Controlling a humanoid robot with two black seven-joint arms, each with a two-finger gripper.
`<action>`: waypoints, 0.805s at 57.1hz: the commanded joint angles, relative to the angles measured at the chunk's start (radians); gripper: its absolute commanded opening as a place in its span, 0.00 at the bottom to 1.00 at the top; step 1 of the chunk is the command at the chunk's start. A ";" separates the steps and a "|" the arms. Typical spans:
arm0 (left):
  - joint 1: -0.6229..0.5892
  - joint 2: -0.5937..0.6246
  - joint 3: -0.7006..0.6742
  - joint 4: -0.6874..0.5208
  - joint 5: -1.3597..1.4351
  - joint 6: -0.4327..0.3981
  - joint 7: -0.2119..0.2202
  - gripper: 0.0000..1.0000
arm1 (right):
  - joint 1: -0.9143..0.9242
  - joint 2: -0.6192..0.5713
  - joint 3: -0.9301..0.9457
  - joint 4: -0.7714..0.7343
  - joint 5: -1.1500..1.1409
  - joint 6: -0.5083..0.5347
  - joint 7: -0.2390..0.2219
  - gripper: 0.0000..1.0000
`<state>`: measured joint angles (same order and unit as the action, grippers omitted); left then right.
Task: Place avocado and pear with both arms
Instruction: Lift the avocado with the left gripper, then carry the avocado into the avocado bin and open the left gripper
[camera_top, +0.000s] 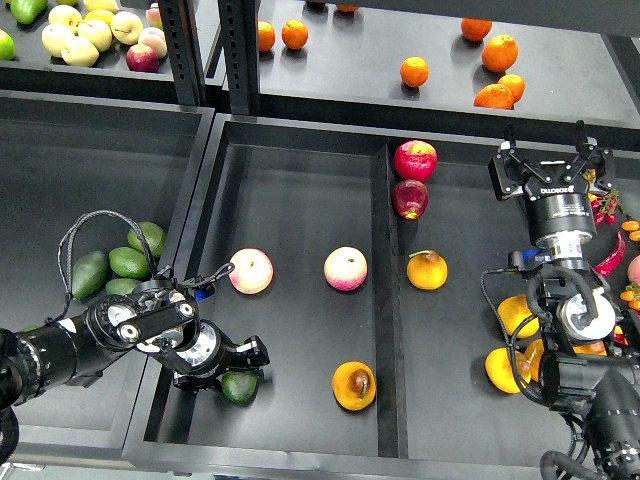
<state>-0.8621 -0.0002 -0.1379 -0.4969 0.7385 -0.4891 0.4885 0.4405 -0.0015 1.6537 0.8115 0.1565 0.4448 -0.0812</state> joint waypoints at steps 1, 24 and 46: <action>0.008 0.000 -0.023 0.018 0.001 0.000 0.000 0.45 | 0.000 0.000 0.000 0.000 0.000 0.000 0.000 0.99; -0.023 0.000 -0.045 0.004 -0.004 0.000 0.000 0.35 | -0.002 0.000 0.000 0.000 0.000 0.000 0.000 0.99; -0.182 0.152 -0.147 0.001 -0.033 0.000 0.000 0.33 | -0.002 0.000 0.000 0.000 0.002 0.000 -0.002 0.99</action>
<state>-1.0214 0.0952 -0.2571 -0.4946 0.7129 -0.4885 0.4889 0.4387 -0.0012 1.6537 0.8115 0.1564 0.4454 -0.0818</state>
